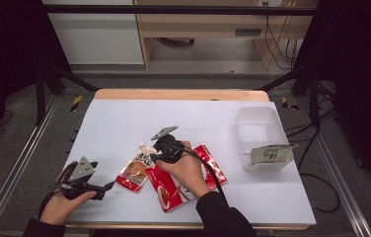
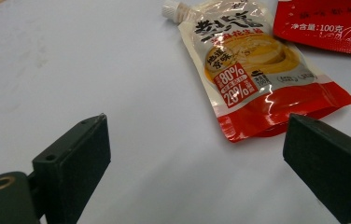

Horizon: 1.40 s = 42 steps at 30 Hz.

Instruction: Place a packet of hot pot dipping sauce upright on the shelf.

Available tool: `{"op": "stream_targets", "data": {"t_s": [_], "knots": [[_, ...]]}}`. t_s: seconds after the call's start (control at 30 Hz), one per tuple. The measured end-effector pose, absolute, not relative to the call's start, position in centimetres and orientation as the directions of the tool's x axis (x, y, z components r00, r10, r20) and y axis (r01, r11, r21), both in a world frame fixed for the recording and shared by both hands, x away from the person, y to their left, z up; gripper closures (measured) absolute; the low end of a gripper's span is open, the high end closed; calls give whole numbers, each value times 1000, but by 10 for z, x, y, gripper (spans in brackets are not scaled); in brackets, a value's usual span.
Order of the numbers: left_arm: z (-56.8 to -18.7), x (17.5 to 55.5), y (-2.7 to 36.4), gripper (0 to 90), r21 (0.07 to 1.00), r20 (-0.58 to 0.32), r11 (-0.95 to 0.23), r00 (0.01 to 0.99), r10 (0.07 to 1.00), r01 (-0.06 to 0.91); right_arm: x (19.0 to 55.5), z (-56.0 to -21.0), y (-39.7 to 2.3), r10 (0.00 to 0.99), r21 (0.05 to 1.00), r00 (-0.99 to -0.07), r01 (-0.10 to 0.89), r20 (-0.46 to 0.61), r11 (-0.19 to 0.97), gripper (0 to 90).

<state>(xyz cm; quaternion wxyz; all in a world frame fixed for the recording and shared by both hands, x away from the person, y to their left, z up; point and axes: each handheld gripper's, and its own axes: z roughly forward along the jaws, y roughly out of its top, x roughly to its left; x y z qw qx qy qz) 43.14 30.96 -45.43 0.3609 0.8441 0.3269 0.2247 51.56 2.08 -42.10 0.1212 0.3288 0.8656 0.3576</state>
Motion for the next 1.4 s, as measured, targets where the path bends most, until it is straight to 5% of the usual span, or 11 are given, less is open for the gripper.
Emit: {"op": "stream_targets", "data": {"t_s": [0.93, 1.13, 1.4], "knots": [[-454, 432, 310, 76, 758, 138, -522, 686, 714, 391, 545, -468, 38, 688, 643, -719, 571, 93, 510, 567], [-455, 432, 309, 77, 755, 141, -527, 689, 711, 390, 543, -468, 39, 683, 641, -724, 569, 94, 515, 633], [-455, 432, 308, 77, 752, 142, -532, 693, 707, 389, 540, -468, 42, 671, 635, -736, 562, 91, 530, 835]]}}
